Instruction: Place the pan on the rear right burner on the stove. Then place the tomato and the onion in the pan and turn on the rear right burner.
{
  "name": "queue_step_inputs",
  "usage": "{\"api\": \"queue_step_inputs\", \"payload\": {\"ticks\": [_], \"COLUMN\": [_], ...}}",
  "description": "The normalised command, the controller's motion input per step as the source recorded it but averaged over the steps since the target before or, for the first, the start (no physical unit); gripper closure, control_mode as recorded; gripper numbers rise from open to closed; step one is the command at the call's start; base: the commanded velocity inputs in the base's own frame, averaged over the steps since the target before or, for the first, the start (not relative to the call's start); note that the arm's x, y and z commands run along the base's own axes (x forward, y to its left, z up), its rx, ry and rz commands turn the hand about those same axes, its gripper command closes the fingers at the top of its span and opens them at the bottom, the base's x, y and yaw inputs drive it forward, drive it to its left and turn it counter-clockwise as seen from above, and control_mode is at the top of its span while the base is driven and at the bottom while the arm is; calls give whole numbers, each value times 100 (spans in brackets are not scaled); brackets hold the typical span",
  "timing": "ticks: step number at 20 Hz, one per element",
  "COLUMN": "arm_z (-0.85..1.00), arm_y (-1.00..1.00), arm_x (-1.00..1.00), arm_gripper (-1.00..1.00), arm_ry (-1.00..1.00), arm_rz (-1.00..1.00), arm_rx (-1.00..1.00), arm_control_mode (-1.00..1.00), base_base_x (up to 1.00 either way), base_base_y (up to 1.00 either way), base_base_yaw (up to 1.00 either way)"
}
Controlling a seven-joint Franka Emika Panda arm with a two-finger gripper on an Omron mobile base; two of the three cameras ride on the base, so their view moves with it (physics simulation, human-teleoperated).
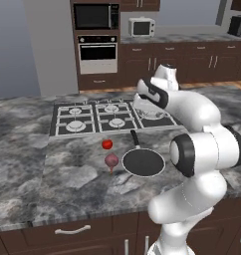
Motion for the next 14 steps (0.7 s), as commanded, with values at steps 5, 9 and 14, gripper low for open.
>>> {"api": "queue_step_inputs", "payload": {"ticks": [5,9,14], "arm_z": [0,-28,-39], "arm_y": [0,0,-29], "arm_x": [6,24,46], "arm_gripper": [-100,-100,-100], "arm_ry": [3,2,2], "arm_rz": [0,0,5], "arm_rx": [-9,-8,0], "arm_control_mode": [-100,-100,-100], "base_base_x": [0,0,0], "base_base_y": [0,0,0], "base_base_yaw": [0,0,0]}}
